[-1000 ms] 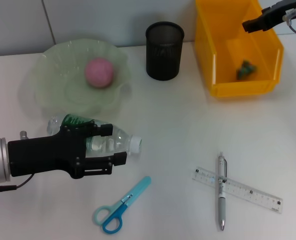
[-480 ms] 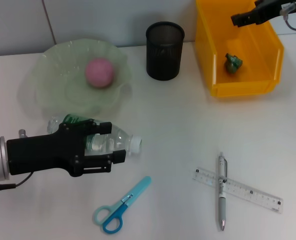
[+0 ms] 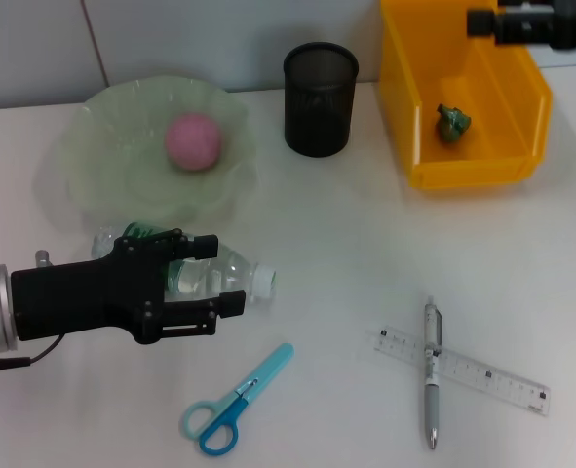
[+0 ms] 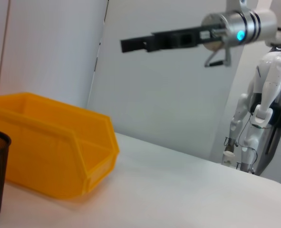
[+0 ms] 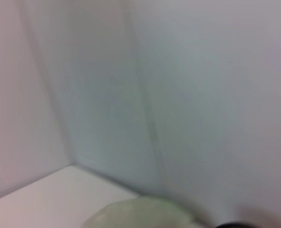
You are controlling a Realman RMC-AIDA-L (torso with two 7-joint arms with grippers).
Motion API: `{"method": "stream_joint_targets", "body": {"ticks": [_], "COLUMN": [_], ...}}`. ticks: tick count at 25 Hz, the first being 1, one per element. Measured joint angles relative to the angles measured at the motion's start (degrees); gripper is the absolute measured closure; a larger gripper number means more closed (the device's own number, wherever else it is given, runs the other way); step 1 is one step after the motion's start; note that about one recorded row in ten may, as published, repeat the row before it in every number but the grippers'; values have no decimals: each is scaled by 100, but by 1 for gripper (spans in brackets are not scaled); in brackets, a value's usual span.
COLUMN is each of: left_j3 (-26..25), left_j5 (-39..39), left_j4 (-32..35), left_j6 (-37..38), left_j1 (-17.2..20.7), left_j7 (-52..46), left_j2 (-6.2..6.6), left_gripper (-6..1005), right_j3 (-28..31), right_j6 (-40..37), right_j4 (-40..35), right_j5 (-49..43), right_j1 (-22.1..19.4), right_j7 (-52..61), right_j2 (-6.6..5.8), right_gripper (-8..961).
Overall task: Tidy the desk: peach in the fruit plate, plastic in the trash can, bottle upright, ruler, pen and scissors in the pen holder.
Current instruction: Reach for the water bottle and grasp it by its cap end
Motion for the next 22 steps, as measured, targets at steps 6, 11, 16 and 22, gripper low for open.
{"method": "stream_joint_targets", "body": {"ticks": [6, 11, 16, 22], "left_j3": [-33, -77, -83, -162], "left_j5": [0, 0, 92, 285], "left_j4": [-15, -19, 8, 23], "left_j6": [32, 37, 9, -42], "left_j1": [-32, -8, -32, -158], "left_j7": [-11, -27, -23, -89], "left_j2": [-3, 11, 3, -9], "left_gripper": [166, 167, 167, 167], "right_j3": [147, 151, 99, 108], "right_j6": [-1055, -1663, -1849, -1752], "right_j4": [674, 1243, 1712, 1837], "right_j5": [97, -44, -580, -1228], "right_j1": [-180, -298, -261, -187], "right_j7": [-696, -1294, -1704, -2004], "right_j2": [-67, -116, -114, 54], "right_gripper": [193, 193, 194, 195]}}
